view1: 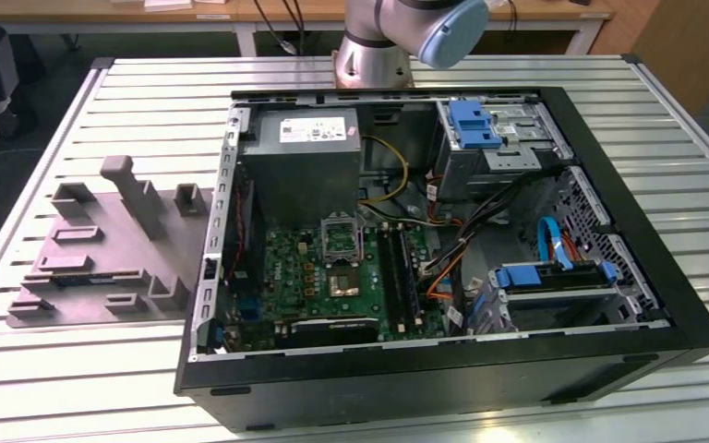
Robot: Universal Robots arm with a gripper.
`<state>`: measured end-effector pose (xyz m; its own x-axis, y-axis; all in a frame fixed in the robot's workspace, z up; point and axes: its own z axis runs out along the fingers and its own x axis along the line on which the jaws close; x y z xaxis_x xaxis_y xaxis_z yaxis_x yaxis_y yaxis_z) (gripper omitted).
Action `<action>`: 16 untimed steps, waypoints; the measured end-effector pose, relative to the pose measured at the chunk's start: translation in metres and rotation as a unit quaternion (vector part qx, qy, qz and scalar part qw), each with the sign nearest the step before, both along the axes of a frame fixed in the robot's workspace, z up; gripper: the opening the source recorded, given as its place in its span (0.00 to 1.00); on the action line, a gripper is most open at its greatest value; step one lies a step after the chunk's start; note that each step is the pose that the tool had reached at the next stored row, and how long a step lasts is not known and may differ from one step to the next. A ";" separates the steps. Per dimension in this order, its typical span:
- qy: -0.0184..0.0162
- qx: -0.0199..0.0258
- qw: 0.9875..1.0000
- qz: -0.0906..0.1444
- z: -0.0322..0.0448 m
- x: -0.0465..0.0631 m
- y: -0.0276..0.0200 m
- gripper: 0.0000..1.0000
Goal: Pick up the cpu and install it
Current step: 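Pick up the cpu and move it towards the insertion slot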
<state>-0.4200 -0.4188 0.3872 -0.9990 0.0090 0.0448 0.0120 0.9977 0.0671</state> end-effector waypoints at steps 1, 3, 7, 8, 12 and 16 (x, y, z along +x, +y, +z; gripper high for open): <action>0.000 0.000 1.000 0.000 0.0000 0.001 0.0000 0.47; 0.000 0.000 1.000 0.000 0.0000 0.002 0.0000 0.47; 0.000 0.000 1.000 0.000 0.0000 0.004 0.0000 0.47; 0.000 0.000 1.000 0.000 0.0000 0.005 0.0000 0.47; 0.000 0.000 1.000 0.000 -0.0001 0.006 0.0000 0.47; 0.000 0.000 1.000 0.000 0.0000 0.007 0.0000 0.47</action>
